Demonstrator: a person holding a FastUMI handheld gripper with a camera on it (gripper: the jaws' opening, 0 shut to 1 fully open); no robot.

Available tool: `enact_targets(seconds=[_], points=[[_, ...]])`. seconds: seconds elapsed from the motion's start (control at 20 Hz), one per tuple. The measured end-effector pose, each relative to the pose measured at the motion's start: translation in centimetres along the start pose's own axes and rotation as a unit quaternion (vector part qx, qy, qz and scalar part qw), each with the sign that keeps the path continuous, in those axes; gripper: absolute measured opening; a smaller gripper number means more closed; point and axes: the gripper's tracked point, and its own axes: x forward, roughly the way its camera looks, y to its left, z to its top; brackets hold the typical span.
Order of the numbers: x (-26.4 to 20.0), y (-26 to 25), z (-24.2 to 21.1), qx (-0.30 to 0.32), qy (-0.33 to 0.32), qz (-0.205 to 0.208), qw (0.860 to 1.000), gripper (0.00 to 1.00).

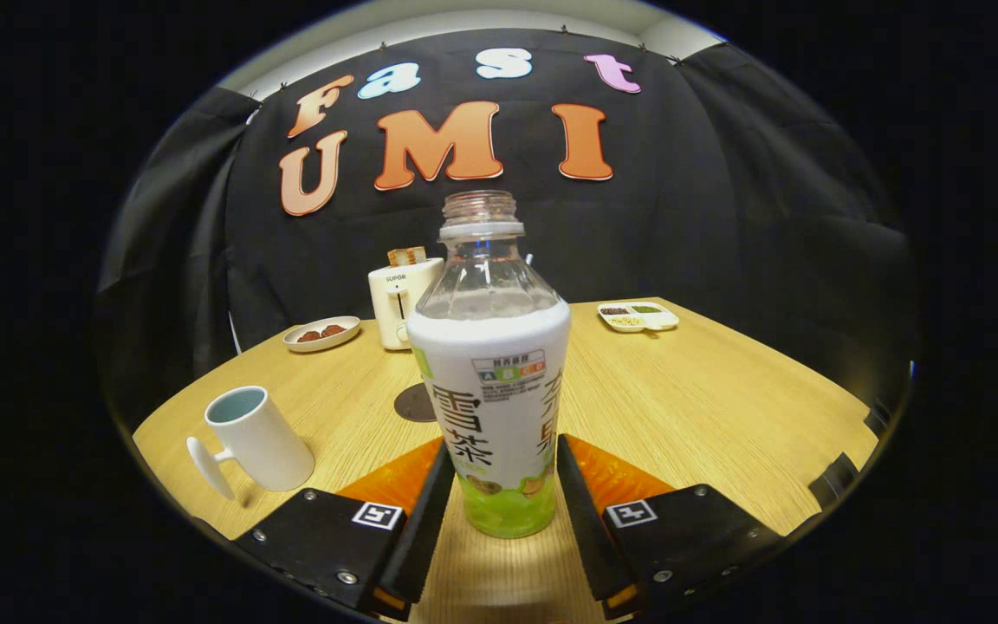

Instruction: Take the bottle from table, then pour the juice into the cup, finally place the bottle on the coaster

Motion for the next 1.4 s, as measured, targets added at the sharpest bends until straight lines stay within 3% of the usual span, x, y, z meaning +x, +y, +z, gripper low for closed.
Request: enact_targets(seconds=[0.35, 0.75, 1.15, 1.4], points=[[-0.8, 1.4, 0.1, -0.012, 0.024, -0.004, 1.000, 0.62], [-2.4, 6.0, 2.2, -0.103, 0.024, 0.008, 0.994, 0.55], [-2.4, 8.8, 4.5, -0.299, 0.004, -0.024, 0.954, 0.55], [-2.2, 9.7, 5.9, -0.399, -0.015, -0.045, 0.916, 0.55]])
